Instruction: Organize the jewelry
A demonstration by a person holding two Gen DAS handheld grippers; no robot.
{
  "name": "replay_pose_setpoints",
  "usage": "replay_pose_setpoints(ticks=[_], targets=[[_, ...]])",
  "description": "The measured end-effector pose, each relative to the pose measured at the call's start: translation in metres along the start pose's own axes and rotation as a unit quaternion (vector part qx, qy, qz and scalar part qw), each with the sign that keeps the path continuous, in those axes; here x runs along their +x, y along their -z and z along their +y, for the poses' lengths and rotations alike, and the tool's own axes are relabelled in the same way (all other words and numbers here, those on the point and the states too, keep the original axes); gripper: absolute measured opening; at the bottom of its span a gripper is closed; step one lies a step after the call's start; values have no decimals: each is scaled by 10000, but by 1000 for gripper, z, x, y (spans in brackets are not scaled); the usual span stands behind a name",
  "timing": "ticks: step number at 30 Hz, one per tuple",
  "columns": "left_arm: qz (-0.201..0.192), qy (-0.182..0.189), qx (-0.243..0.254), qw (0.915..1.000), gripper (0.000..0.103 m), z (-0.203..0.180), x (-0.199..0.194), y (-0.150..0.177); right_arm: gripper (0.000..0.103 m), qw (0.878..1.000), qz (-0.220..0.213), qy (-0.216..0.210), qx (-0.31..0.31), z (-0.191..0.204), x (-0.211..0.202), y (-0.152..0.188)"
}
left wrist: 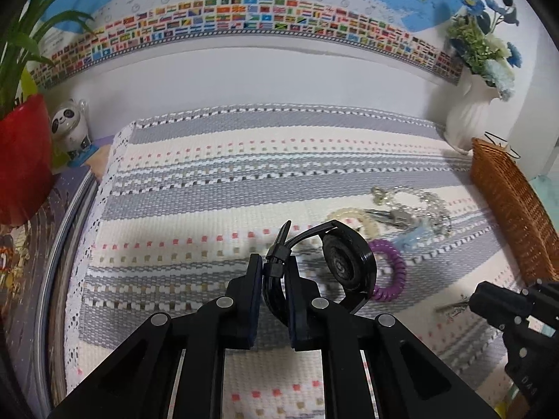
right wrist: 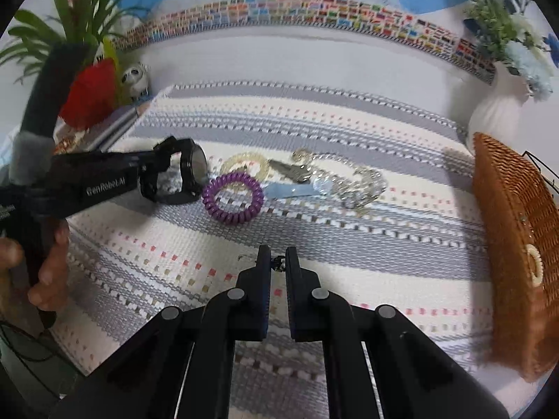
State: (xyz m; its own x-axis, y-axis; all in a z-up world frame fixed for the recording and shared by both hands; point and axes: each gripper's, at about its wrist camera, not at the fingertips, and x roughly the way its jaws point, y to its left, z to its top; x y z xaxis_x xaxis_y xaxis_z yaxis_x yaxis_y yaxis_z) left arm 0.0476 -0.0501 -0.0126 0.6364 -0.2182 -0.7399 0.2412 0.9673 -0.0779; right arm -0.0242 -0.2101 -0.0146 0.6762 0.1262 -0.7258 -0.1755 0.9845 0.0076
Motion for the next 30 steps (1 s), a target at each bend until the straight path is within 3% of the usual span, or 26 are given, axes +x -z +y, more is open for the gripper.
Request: replay_pose_setpoints(ticks=[12, 17, 30], targets=[[-250, 148, 48, 9996, 12, -17, -30, -5, 8, 9989, -47, -281, 364, -33, -28, 1], [-372, 260, 259, 9986, 12, -36, -43, -14, 8, 9985, -228, -177, 470, -48, -49, -2], [-627, 998, 1053, 9874, 12, -154, -71, -60, 8, 9915, -947, 339, 824, -119, -130, -2]])
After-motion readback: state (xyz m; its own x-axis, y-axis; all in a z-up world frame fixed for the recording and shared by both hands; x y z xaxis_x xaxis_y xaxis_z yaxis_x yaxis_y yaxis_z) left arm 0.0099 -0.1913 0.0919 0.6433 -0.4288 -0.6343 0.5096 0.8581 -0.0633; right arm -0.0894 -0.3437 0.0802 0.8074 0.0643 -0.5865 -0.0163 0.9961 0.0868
